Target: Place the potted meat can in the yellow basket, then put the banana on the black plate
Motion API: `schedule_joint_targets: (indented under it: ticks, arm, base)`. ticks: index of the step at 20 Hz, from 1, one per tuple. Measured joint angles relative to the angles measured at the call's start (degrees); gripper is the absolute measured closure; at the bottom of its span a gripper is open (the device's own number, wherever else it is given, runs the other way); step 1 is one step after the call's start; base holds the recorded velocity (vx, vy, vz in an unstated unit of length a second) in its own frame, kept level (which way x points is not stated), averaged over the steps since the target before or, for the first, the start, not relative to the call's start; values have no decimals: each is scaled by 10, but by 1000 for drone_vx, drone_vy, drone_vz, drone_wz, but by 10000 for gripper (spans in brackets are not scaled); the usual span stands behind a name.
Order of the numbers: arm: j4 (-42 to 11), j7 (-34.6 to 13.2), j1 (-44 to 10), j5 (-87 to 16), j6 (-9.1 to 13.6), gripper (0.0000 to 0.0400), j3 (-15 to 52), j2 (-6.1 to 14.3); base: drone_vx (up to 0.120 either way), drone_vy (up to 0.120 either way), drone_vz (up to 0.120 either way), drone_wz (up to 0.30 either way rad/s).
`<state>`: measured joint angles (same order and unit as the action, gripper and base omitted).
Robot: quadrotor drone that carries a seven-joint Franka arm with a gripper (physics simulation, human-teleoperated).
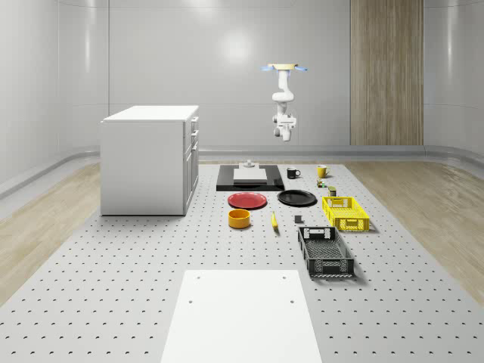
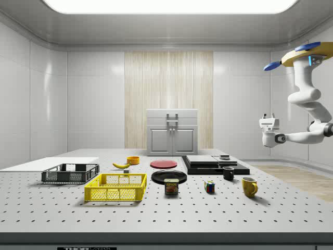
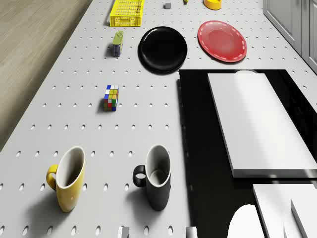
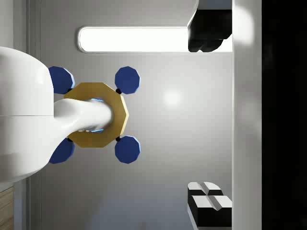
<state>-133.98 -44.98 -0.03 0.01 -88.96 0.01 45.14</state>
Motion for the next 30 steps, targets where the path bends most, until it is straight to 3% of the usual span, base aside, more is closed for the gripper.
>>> schedule_joint_targets:
  ticks: [7, 13, 19, 30]
  arm:
    - [86, 1, -2, 1, 64, 0, 1, -19]
    - [142, 1, -3, 1, 96, 0, 2, -40]
    - [164, 2, -3, 1, 108, 0, 2, -48]
    - [169, 2, -4, 1, 108, 0, 3, -48]
  base:
    - [40, 109, 0, 0]
    - [120, 120, 0, 0]
    - [120, 120, 0, 0]
    - [120, 120, 0, 0]
